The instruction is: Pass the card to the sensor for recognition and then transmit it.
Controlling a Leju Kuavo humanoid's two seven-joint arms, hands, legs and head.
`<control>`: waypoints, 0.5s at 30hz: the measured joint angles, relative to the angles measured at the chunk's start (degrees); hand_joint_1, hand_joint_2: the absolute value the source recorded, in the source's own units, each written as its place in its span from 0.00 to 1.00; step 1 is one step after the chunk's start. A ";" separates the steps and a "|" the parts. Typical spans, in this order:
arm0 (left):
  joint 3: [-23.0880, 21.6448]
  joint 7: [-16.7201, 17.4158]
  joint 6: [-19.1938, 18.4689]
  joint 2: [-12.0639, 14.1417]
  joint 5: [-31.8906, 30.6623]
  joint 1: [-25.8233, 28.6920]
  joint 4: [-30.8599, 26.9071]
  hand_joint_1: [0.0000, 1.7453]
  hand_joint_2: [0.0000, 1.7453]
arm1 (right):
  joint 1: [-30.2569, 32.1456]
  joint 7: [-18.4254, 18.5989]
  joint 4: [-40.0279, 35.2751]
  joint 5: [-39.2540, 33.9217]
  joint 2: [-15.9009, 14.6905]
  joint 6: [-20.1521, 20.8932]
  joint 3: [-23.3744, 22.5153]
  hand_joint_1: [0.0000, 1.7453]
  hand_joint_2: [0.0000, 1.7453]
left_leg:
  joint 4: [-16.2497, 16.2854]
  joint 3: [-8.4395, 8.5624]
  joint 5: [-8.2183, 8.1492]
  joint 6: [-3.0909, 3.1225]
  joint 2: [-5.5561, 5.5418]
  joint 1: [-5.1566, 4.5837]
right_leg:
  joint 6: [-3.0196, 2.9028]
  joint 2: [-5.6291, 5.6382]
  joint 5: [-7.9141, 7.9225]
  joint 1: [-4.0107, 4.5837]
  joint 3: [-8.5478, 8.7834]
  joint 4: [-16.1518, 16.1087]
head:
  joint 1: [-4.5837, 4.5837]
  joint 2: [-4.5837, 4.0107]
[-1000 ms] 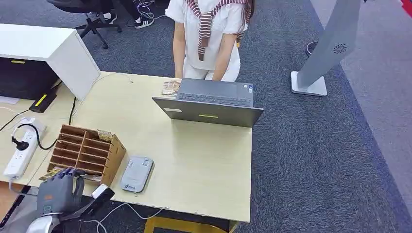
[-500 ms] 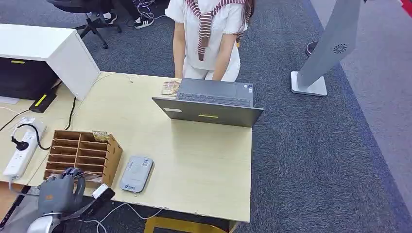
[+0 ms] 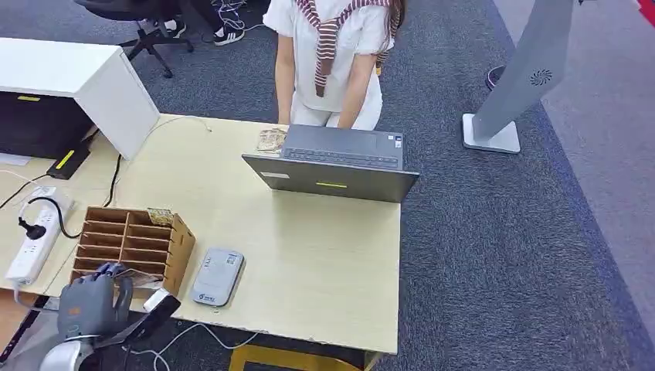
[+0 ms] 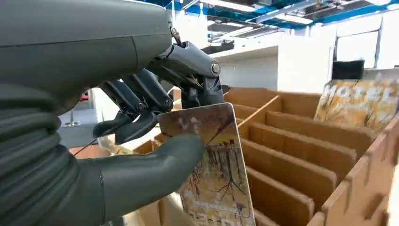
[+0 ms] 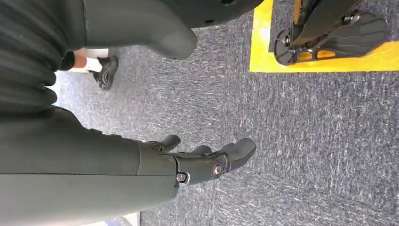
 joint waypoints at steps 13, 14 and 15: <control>-8.53 -1.53 0.11 5.77 0.98 -2.24 -15.50 1.00 1.00 | 0.09 0.00 0.00 -1.05 0.02 -0.09 0.00 0.00 1.00 | 0.00 0.00 0.03 0.03 0.02 -0.01 | -0.01 0.03 0.02 0.00 0.02 0.00 | 0.00 0.00; -8.92 -1.60 0.09 5.92 1.00 -2.23 -16.09 1.00 1.00 | 0.09 0.00 0.00 -1.05 0.02 -0.11 -0.02 0.00 1.00 | 0.00 0.00 0.03 0.03 0.02 -0.01 | -0.01 0.02 0.02 0.00 0.02 0.00 | 0.00 0.00; -9.62 -1.66 0.09 6.29 1.03 -2.22 -17.11 1.00 1.00 | 0.07 0.00 0.00 -1.05 0.02 -0.11 -0.02 0.00 1.00 | 0.00 0.00 0.03 0.03 0.02 -0.01 | -0.01 0.02 0.02 0.00 0.01 0.00 | 0.00 0.00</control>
